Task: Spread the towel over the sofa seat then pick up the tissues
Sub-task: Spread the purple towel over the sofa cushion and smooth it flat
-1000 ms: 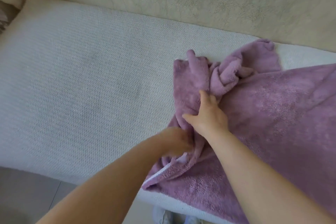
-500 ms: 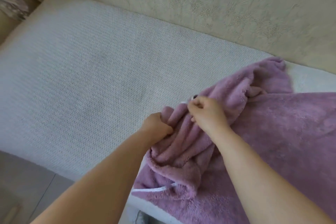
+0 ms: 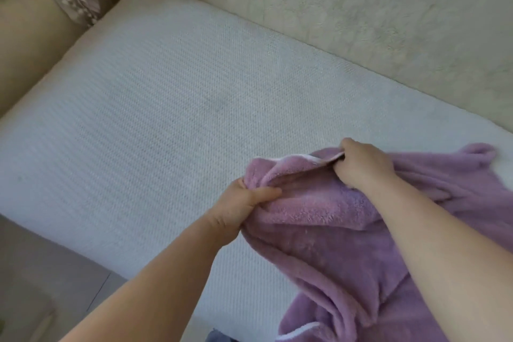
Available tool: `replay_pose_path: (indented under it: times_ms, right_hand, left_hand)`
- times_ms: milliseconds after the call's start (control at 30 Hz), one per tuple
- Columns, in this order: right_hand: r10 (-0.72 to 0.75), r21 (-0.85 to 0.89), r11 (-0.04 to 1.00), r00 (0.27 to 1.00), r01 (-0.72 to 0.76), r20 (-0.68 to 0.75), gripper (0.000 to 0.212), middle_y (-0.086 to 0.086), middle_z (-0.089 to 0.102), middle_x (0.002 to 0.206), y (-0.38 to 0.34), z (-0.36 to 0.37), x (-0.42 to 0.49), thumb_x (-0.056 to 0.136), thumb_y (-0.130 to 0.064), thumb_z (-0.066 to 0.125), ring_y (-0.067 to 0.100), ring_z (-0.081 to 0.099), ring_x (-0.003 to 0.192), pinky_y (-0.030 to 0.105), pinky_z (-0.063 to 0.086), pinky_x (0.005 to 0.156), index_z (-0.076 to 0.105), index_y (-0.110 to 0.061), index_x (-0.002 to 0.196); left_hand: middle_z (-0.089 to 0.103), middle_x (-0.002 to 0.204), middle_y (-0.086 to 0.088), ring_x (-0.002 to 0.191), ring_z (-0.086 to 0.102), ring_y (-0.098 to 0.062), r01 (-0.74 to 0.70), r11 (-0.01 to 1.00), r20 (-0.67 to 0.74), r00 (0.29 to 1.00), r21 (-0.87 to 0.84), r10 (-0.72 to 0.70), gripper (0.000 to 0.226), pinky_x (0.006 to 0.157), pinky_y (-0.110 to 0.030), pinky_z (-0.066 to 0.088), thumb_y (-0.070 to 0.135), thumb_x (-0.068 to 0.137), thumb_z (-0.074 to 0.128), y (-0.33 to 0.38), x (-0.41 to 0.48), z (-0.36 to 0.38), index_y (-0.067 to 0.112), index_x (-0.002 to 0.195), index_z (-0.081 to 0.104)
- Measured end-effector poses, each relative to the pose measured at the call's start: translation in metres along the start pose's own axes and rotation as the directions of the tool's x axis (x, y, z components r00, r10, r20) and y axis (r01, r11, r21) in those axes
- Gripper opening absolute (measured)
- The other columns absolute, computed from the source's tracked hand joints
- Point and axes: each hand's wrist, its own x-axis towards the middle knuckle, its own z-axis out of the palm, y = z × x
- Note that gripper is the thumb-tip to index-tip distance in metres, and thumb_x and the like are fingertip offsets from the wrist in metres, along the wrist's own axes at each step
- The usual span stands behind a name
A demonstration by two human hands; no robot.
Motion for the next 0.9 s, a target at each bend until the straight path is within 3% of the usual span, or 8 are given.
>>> replay_pose_path:
  times_ms: [133,267,367,500,633,733,800,900]
  right_hand:
    - [-0.155,0.353,0.904,0.955,0.240,-0.251,0.029,0.006,0.061,0.098,-0.113,-0.034,0.020,0.090,-0.015,0.046,0.031,0.058,0.097,0.031,0.038,0.074,0.044,-0.017,0.118]
    - [-0.524,0.516,0.724,0.851,0.458,-0.020,0.076,-0.006,0.048,0.135,-0.217,-0.030,0.019,0.090,-0.018,0.054,0.011,0.053,0.114,0.029,0.037,0.098,0.009,-0.038,0.148]
    - [-0.495,0.458,0.793,0.863,0.403,0.099,0.067,-0.001,0.046,0.142,-0.253,-0.002,0.018,0.090,-0.022,0.053,0.022,0.053,0.120,0.036,0.042,0.101,0.019,-0.037,0.146]
    - [-0.440,0.221,0.890,0.877,0.398,0.192,0.010,-0.004,0.065,0.099,-0.263,0.041,-0.002,0.084,-0.033,0.058,0.023,0.061,0.101,0.030,0.044,0.081,0.057,-0.027,0.091]
    - [-0.403,0.107,0.915,0.870,0.389,0.283,0.051,0.003,0.054,0.129,-0.269,0.064,-0.013,0.081,-0.042,0.062,0.026,0.054,0.118,0.034,0.043,0.092,0.042,-0.023,0.125]
    - [-0.406,0.122,0.914,0.888,0.388,0.215,0.075,0.005,0.044,0.141,-0.276,0.060,-0.006,0.085,-0.037,0.059,0.028,0.051,0.122,0.038,0.043,0.096,0.014,-0.025,0.145]
    - [-0.439,0.103,0.898,0.887,0.428,0.142,0.074,0.006,0.052,0.132,-0.283,0.055,0.001,0.091,-0.031,0.051,0.030,0.057,0.112,0.039,0.045,0.091,0.006,-0.028,0.148]
    - [-0.372,0.028,0.928,0.919,0.372,0.131,0.069,0.008,0.059,0.100,-0.291,0.042,0.019,0.095,-0.025,0.041,0.028,0.057,0.088,0.035,0.042,0.075,-0.001,-0.031,0.149]
  left_hand:
    - [0.072,0.079,0.000,0.077,0.067,-0.012,-0.189,0.982,-0.548,0.822,-0.006,0.155,0.008,0.066,-0.021,0.051,0.017,0.079,0.070,0.031,0.005,-0.073,0.017,0.087,0.069]
    - [0.058,0.070,0.005,0.063,0.055,-0.008,-0.318,0.946,-0.861,0.460,0.070,0.218,0.011,0.063,-0.021,0.046,0.009,0.078,0.060,0.051,0.006,-0.152,0.020,0.079,0.057]
    - [0.054,0.081,0.001,0.077,0.053,-0.019,-0.206,0.975,-0.919,0.365,0.079,0.151,0.015,0.073,-0.032,0.046,0.009,0.079,0.055,0.039,0.008,-0.212,0.021,0.084,0.047]
    - [0.043,0.135,-0.009,0.122,0.046,-0.026,0.070,0.961,-0.881,0.422,0.268,0.215,0.064,0.103,-0.041,0.039,0.025,0.079,0.069,0.019,0.014,-0.261,0.014,0.134,0.039]
    - [0.043,0.137,-0.007,0.128,0.034,-0.031,0.309,0.659,-0.670,0.623,0.685,0.404,0.053,0.104,-0.047,0.031,0.033,0.079,0.068,0.022,0.017,-0.281,0.020,0.128,0.052]
    - [0.057,0.108,-0.001,0.107,0.048,-0.027,0.264,0.432,-0.478,0.704,0.862,0.525,0.026,0.090,-0.040,0.038,0.039,0.081,0.065,0.036,0.015,-0.287,0.018,0.095,0.068]
    - [0.060,0.082,0.002,0.082,0.055,-0.019,0.084,0.577,-0.421,0.770,0.812,0.480,0.018,0.070,-0.030,0.043,0.029,0.081,0.065,0.044,0.013,-0.287,0.012,0.077,0.063]
    - [0.055,0.061,0.003,0.059,0.052,-0.011,-0.136,0.952,-0.343,0.911,0.275,0.229,0.019,0.051,-0.021,0.044,0.019,0.077,0.071,0.061,0.002,-0.285,0.015,0.068,0.056]
